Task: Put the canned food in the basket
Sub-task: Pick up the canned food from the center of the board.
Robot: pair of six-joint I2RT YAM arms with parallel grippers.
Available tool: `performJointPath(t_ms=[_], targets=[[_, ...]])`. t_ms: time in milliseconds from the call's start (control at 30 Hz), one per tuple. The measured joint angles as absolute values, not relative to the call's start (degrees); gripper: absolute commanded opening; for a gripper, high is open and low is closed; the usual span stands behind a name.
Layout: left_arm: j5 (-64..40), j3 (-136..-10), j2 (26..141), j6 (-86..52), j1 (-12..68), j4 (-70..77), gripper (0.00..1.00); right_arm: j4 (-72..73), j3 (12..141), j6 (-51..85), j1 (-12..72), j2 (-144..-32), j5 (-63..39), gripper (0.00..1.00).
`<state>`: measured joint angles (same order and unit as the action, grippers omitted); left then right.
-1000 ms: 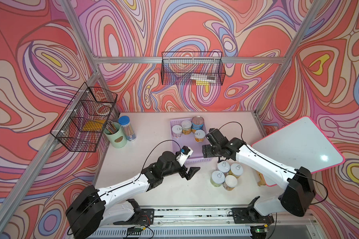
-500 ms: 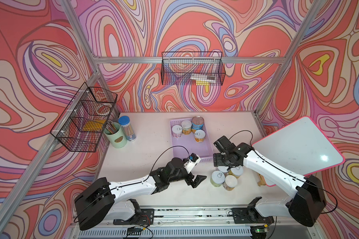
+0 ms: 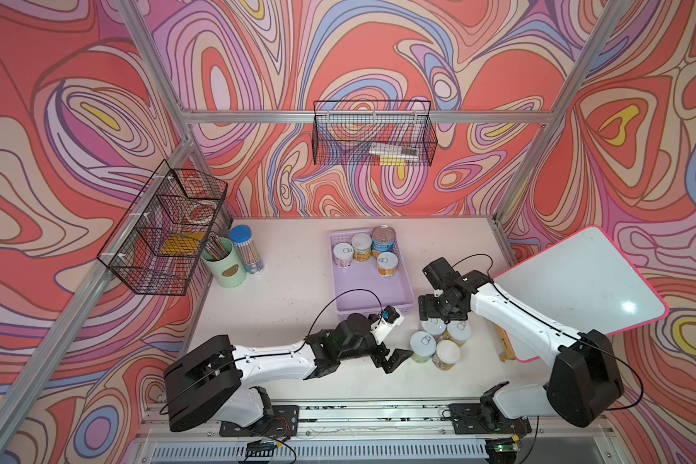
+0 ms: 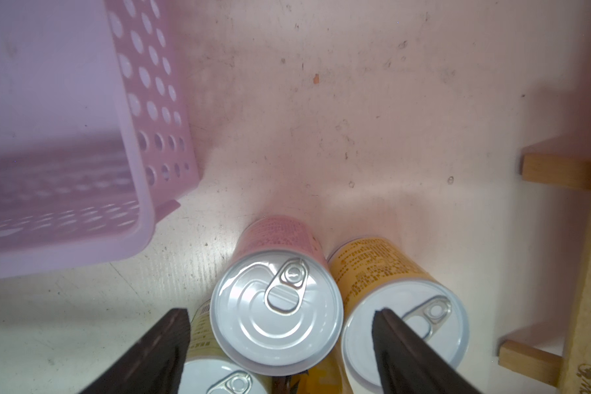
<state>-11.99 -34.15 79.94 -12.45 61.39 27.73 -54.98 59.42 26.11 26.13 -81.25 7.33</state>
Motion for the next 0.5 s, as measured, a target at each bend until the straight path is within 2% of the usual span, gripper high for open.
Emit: performJointPath(t_ms=[500], targets=[[-11.27, -34.65, 81.17, -12.23, 61.82, 28.40, 0.99, -53.47, 59.77, 23.81, 25.67, -86.59, 5.85, 0.89]])
